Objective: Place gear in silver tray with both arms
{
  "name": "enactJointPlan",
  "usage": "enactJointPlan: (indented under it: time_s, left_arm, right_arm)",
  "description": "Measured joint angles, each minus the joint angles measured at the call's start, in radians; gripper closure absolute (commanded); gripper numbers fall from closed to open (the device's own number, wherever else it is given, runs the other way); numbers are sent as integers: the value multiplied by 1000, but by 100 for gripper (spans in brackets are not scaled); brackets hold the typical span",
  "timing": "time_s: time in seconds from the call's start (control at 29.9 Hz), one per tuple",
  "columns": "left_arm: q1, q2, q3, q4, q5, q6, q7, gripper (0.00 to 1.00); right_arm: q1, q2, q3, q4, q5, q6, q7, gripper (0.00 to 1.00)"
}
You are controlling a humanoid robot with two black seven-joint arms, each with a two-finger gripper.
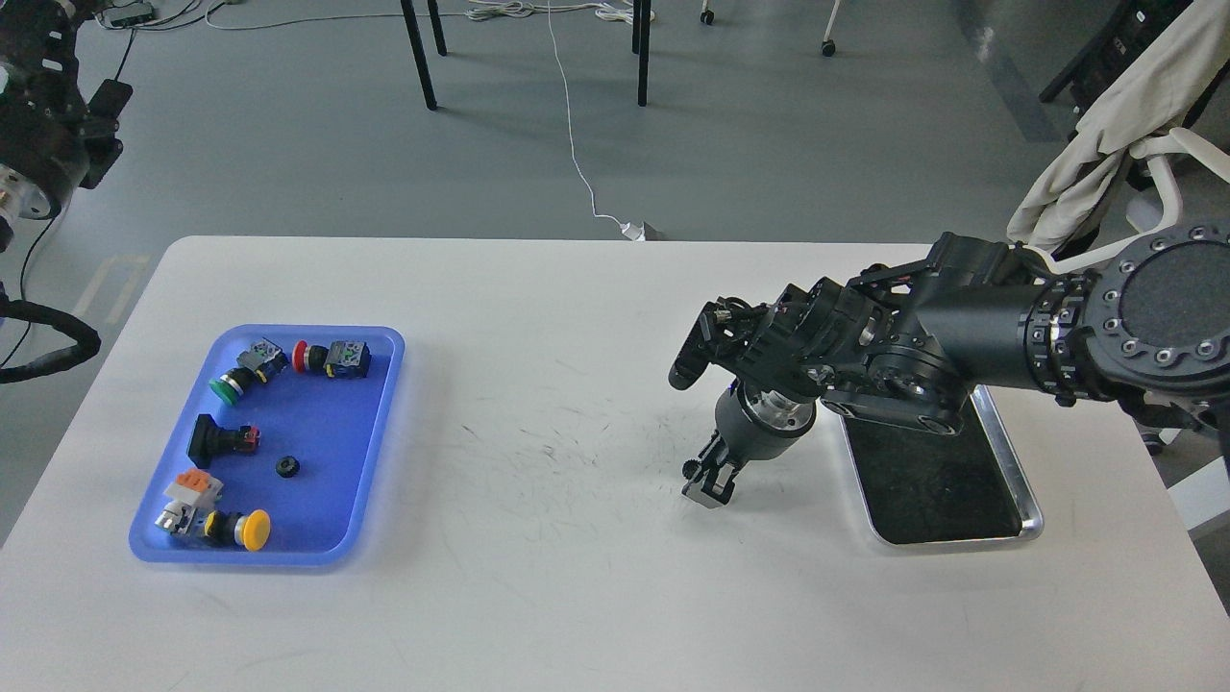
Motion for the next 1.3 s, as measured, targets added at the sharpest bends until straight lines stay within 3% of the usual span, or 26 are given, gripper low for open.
enactJointPlan:
  time_s: [0.7,1.3]
  left_arm:
    - [1,0,-14,0,0,0,0,2]
    - [10,-4,-14,2,2,0,0,2]
  right_arm:
    - [-14,0,0,-23,-2,-2,2,83]
    - [47,1,-1,-1,8,11,11,87]
